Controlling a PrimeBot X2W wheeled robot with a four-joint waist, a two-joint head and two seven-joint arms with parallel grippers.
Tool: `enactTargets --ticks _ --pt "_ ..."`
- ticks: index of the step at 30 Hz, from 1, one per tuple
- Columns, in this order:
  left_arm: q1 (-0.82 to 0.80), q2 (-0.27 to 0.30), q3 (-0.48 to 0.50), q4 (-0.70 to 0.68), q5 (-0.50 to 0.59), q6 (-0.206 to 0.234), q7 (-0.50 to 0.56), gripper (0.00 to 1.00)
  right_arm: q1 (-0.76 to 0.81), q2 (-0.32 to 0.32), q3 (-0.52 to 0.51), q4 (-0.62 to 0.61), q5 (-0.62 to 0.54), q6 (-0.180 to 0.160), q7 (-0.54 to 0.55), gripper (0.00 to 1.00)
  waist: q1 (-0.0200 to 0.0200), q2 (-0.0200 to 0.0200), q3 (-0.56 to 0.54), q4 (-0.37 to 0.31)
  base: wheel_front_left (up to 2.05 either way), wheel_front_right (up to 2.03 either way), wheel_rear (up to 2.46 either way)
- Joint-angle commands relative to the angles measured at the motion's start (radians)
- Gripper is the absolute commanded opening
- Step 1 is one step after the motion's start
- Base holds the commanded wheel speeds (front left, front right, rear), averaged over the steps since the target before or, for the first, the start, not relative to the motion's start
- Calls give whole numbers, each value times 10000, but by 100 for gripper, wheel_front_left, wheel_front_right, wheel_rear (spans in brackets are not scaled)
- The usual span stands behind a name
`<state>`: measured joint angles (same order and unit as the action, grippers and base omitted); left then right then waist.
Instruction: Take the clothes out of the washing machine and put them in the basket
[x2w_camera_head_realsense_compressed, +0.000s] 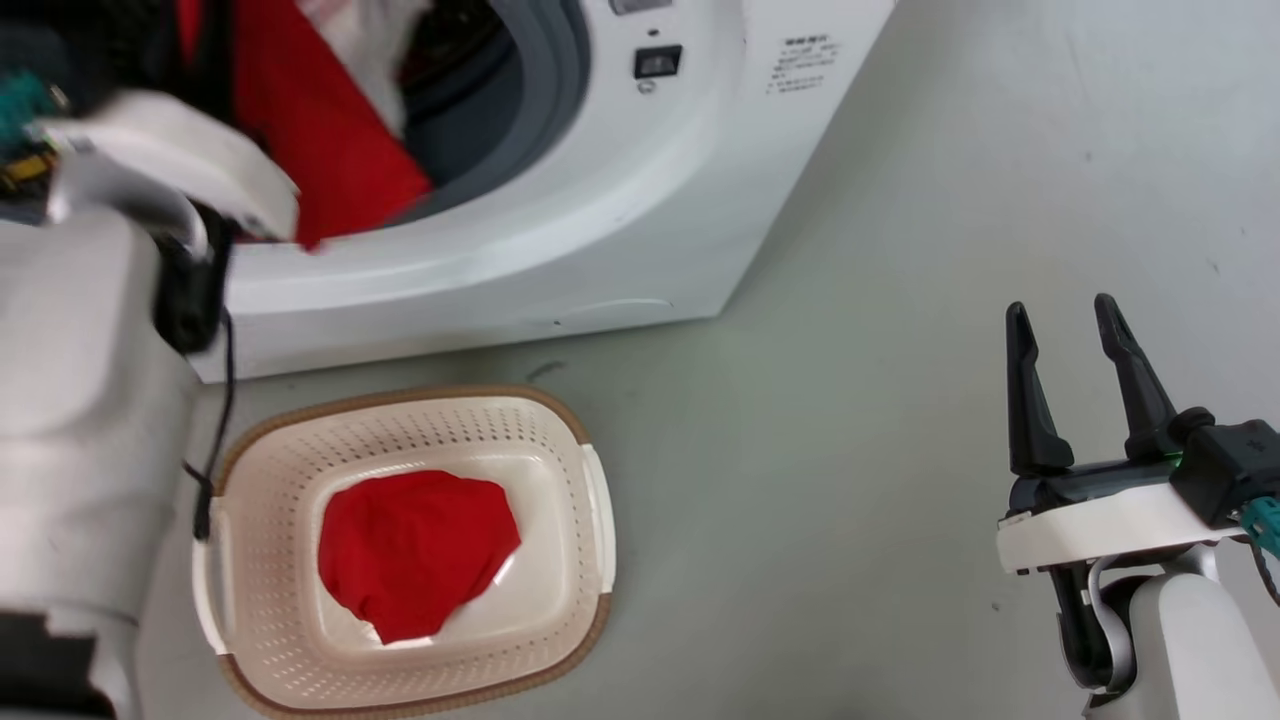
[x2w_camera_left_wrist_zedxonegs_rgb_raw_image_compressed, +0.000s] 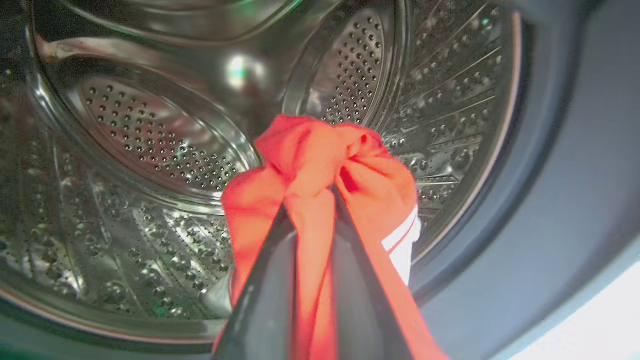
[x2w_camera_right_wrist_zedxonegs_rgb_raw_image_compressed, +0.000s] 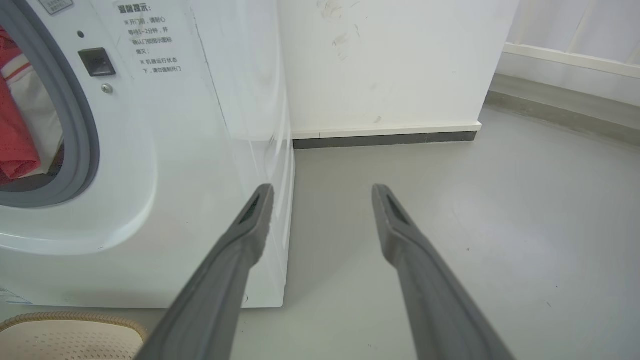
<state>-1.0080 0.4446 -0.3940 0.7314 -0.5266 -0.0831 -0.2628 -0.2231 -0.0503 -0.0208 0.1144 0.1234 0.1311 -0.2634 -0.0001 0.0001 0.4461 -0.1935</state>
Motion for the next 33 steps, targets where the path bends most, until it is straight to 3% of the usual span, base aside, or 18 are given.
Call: enactTargets --ticks 1,12,19,25,33 --pt "633 -137 338 -626 276 157 -24 0 133 0 -1 58 -102 -8 -20 100 1 -1 -411 276 0 0 0" --pt "3760 -995 1349 -4462 2422 160 -26 0 568 2 -177 228 -455 -7 -20 100 1 -1 -1537 864 0 0 0" --pt "5382 -1601 1736 -6025 2666 -117 -28 0 794 4 -478 290 -671 -7 -20 100 1 -1 -2147 1341 0 0 0" --pt "6709 -1846 1355 -6534 2695 -325 -27 0 902 2 -559 215 -757 -7 -20 100 1 -1 -2231 1598 0 0 0" --pt "7406 -1835 558 -5824 2481 -446 -27 0 811 2 -461 122 -812 -7 -20 100 1 -1 -1706 1660 0 0 0"
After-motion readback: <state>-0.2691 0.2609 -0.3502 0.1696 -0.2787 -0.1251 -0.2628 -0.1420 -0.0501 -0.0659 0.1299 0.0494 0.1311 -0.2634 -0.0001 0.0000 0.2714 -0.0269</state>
